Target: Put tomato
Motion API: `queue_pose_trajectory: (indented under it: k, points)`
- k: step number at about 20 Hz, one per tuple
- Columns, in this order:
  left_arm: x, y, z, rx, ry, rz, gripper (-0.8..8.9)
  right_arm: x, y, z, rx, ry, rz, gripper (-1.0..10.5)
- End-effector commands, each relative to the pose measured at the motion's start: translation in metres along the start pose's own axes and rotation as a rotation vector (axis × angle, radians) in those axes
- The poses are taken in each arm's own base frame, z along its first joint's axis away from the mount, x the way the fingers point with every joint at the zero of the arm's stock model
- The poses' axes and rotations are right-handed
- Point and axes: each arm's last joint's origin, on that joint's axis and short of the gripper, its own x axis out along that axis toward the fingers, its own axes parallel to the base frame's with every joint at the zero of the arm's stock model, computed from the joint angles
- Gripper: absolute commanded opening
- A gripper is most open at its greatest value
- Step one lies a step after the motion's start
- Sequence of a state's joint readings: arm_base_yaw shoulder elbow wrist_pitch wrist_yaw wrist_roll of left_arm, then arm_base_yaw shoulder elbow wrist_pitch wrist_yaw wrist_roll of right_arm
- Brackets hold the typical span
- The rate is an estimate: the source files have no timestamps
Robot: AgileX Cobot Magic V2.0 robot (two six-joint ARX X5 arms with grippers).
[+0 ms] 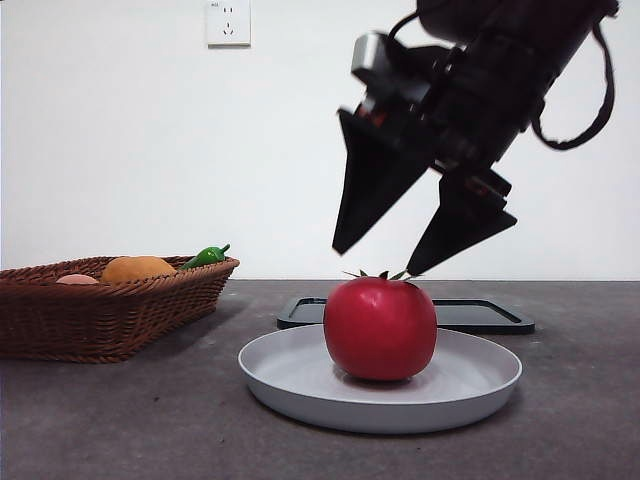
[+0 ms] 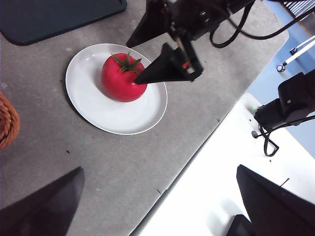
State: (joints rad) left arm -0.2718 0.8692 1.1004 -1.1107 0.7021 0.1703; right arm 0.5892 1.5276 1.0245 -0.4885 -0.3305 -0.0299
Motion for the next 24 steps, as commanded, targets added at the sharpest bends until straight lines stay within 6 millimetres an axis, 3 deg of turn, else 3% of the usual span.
queue_pose_trajectory:
  k: [1,14,18,24]
  points:
    - [-0.002,-0.002,0.004,0.026,-0.014,-0.003,4.96,0.01,0.001,0.005,-0.018,0.002,-0.026,4.9]
    - [-0.002,-0.002,0.004,0.026,-0.014,-0.003,4.96,0.047,-0.007,-0.003,0.015,0.102,-0.033,4.8]
    - [-0.002,-0.002,0.004,0.026,-0.014,-0.003,4.96,0.047,-0.006,-0.004,0.027,0.104,-0.022,2.5]
    - [-0.002,-0.002,0.004,0.027,-0.014,-0.003,4.96,0.021,0.001,0.011,0.001,0.009,-0.03,2.1]
